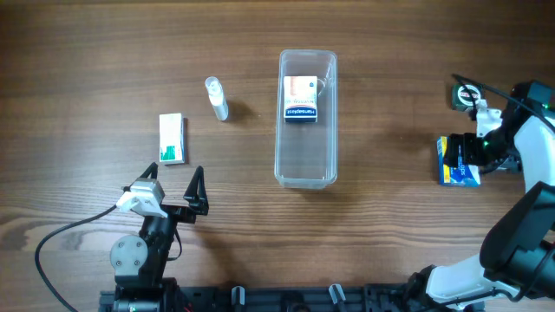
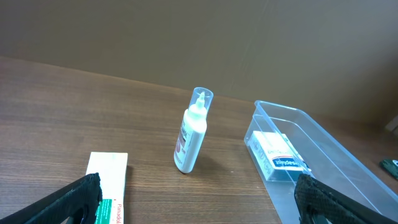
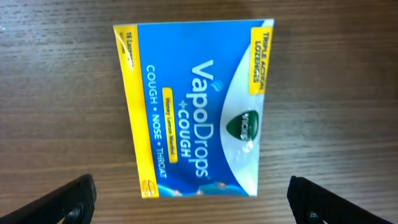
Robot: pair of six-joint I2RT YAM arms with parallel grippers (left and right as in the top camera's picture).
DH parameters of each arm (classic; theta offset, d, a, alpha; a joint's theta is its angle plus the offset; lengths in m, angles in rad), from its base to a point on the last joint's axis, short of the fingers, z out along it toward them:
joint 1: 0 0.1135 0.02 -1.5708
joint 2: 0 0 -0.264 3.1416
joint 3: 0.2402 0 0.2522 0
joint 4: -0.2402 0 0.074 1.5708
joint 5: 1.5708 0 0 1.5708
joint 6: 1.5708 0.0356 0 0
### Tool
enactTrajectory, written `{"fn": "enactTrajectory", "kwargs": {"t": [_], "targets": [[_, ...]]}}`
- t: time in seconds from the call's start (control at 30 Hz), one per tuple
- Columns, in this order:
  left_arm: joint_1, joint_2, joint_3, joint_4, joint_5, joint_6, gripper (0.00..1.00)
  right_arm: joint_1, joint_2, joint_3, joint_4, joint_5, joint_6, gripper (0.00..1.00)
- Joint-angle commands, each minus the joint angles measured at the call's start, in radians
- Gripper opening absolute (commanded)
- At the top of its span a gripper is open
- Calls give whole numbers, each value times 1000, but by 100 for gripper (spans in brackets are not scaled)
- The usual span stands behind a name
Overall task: Pack container
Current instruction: 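Move the right gripper to the blue-yellow VapoDrops box and grasp it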
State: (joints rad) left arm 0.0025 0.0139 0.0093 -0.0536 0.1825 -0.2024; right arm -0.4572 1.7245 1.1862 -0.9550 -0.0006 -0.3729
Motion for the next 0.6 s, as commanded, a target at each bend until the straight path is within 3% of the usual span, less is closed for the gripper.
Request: {"fn": "enactTrajectory", "kwargs": {"t": [0.0,0.57], "targets": [[7,-7,-4,-7,-9,16,100,1,18,-23,40,-27,-20,100],[7,-7,-4,-7,-9,16,100,3,159,-24,114,-20,11,100]]}}
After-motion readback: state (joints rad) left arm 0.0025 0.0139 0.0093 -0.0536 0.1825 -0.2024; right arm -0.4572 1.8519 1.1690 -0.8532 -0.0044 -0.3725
